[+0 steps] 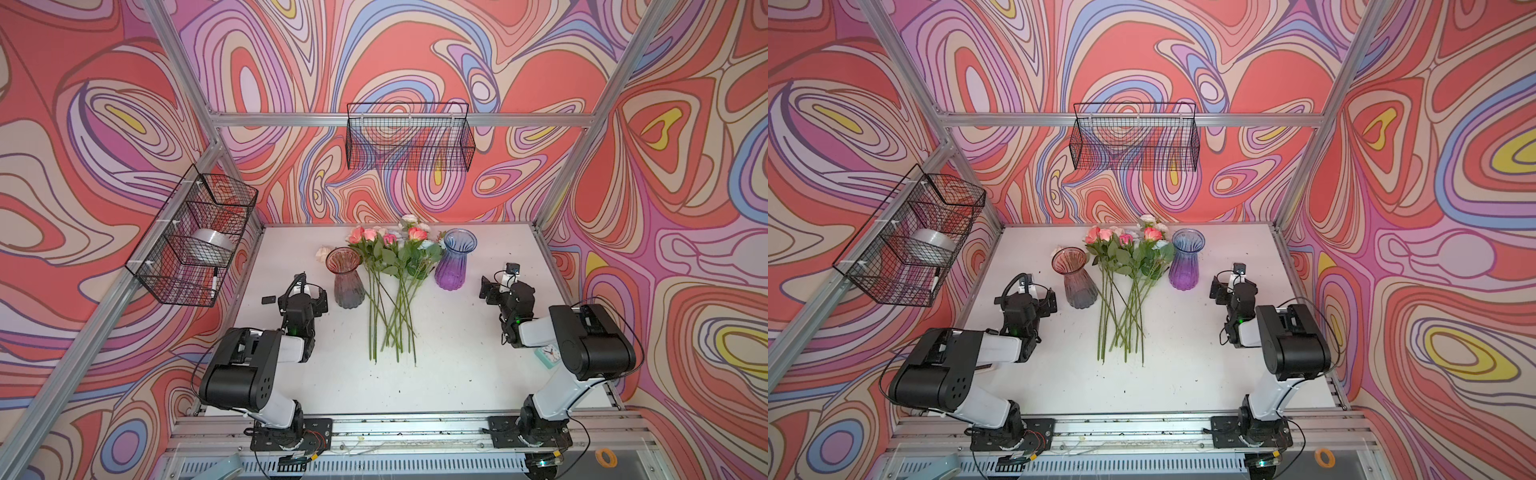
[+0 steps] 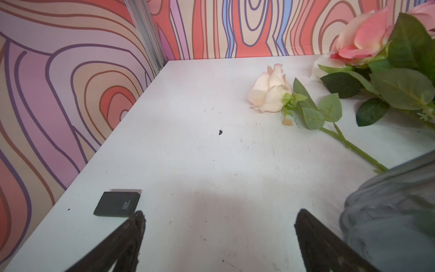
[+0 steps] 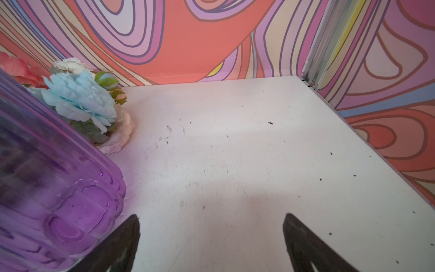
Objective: Arrange the flowers into the vase
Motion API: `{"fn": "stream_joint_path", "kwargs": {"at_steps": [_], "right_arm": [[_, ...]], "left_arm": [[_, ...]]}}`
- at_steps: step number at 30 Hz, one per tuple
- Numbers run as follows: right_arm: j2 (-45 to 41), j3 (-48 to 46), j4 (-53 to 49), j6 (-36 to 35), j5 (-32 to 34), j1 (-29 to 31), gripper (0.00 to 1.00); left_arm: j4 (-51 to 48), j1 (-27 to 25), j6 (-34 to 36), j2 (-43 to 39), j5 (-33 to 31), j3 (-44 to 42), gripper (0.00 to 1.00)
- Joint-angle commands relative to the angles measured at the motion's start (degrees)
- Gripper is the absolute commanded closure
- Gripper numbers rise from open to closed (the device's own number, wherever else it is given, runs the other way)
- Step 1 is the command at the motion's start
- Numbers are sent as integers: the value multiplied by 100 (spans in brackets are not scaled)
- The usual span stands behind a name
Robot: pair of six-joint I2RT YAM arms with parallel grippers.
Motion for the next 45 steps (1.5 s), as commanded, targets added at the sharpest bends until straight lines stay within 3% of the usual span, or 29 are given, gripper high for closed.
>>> {"fn": "stream_joint_path", "kwargs": {"at_steps": [1, 34, 36, 38, 41, 45], "right_arm": [[-70, 31, -42, -40, -15, -23, 2], [-70, 48, -64, -25, -33, -25, 2], [-78, 23, -30, -33, 13, -25, 2], [-92, 14, -7, -49, 38, -25, 2], [-117, 40, -75, 11, 227, -25, 2], [-227, 86, -240, 101, 534, -5, 2]], "left_arm": [[91, 34, -27, 14, 21, 54, 0], [106, 27, -28, 9, 19, 47, 0], [279, 27, -50, -30, -57, -43, 0], [-157, 29, -148, -342, -89, -30, 0], [557, 19, -38, -229, -56, -270, 0], [367, 18, -67, -283, -56, -230, 0]]}}
